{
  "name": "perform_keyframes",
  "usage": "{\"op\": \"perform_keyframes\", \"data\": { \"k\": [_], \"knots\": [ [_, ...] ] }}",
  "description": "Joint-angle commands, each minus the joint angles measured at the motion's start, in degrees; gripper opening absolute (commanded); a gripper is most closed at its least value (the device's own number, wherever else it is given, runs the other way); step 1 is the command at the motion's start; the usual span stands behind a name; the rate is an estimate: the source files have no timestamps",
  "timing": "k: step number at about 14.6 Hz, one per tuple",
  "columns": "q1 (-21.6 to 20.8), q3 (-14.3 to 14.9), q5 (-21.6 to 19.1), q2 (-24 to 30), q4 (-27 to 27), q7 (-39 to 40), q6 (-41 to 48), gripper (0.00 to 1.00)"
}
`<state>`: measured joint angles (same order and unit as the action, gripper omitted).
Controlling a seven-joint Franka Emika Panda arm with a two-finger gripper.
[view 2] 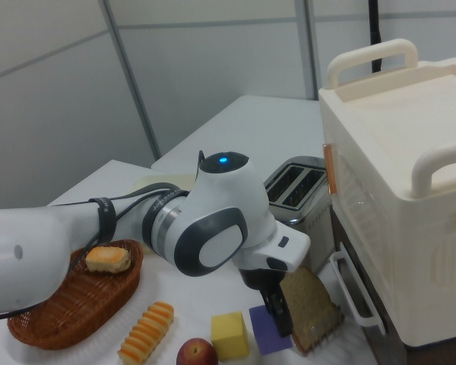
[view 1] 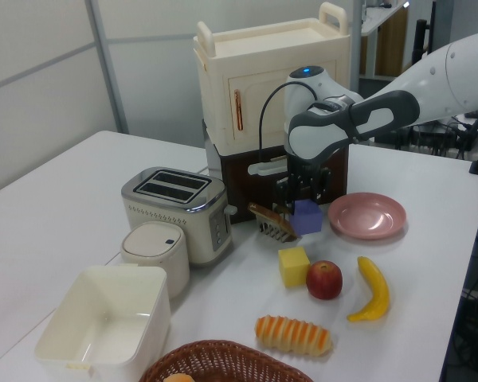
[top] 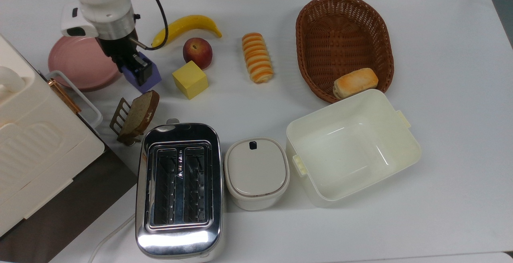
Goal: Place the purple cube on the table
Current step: 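Carry the purple cube beside the plate and lower it onto the table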
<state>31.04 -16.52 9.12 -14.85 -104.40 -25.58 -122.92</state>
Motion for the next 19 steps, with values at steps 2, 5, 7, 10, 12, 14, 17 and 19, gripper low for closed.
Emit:
{"op": "perform_keyframes", "data": {
  "k": [2,5,7,10,12,14,17,19],
  "knots": [
    [-0.54,0.52,0.20,2.72,-1.60,-1.32,2.86,0.55],
    [-0.28,0.61,0.29,2.72,-1.42,-1.32,2.78,0.68],
    [-0.19,0.61,0.29,2.54,-1.42,-1.41,2.69,0.75],
    [-0.19,0.61,1.08,2.46,-1.42,-1.32,2.51,1.00],
    [-0.27,0.61,1.08,2.46,-1.42,-1.32,2.43,1.00],
    [-0.36,0.61,1.08,2.63,-0.90,-1.32,2.60,1.00],
    [-1.58,0.44,0.99,3.42,2.43,-1.50,5.39,1.00],
    [-4.22,0.61,1.17,4.30,6.91,0.08,11.10,1.00]
  ]
}}
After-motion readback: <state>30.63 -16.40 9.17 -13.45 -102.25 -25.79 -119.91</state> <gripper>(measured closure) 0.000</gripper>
